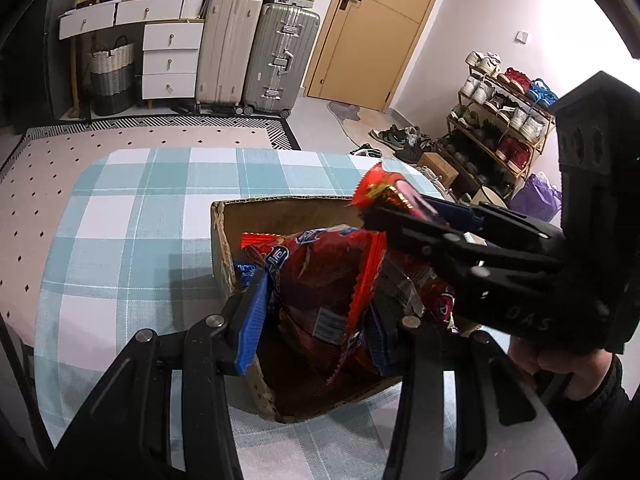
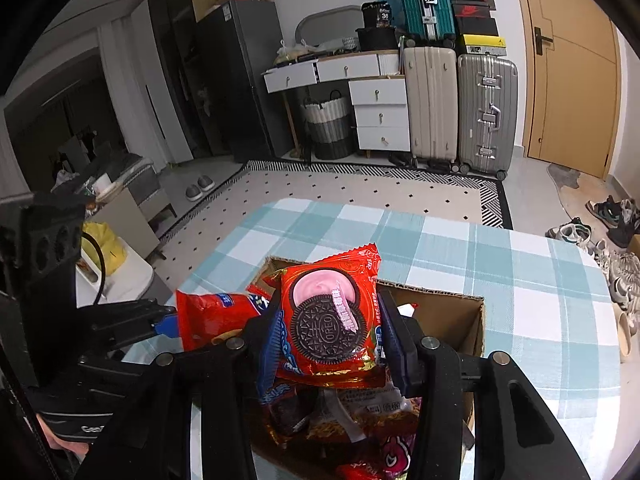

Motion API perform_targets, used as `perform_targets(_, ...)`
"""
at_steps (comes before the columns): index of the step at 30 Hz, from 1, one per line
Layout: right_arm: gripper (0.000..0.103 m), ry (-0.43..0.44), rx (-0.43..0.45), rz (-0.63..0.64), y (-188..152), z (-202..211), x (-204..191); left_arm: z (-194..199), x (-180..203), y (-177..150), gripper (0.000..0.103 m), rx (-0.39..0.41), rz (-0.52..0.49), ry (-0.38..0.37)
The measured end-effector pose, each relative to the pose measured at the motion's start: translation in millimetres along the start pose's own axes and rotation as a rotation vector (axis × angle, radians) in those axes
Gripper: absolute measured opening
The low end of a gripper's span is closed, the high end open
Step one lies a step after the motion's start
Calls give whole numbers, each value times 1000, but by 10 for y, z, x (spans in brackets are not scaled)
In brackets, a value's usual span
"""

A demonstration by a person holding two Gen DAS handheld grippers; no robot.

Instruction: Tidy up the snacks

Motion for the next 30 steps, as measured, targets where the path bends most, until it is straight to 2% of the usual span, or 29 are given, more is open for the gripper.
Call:
perform_targets(3, 45, -10, -6, 10, -7, -64, 15, -33, -30, 7, 42, -8, 9, 0)
perform_targets(6, 53, -13, 5, 4, -6, -55, 48, -36, -51, 3, 57, -18, 11, 1)
perform_targets(10, 64, -8, 44, -30, -20, 81, 136, -12, -27, -17, 67, -23, -3, -8)
perform_targets(20, 65, -17, 114, -69, -87, 505, 256, 158, 37, -75, 69, -8, -15, 19)
perform_targets(30, 66, -21, 159, -59, -162, 923, 107, 576, 173, -136, 71, 38, -38, 71)
Point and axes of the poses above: each gripper's, at about its wrist camera, not at the fingertips, and z roughly against the way its jaws point, x to its right, y to its top, the point moved 5 cm from there along -z, roughly the way its jaws point, and after that the axes turned 2 degrees about -x, right-handed, at the moved point
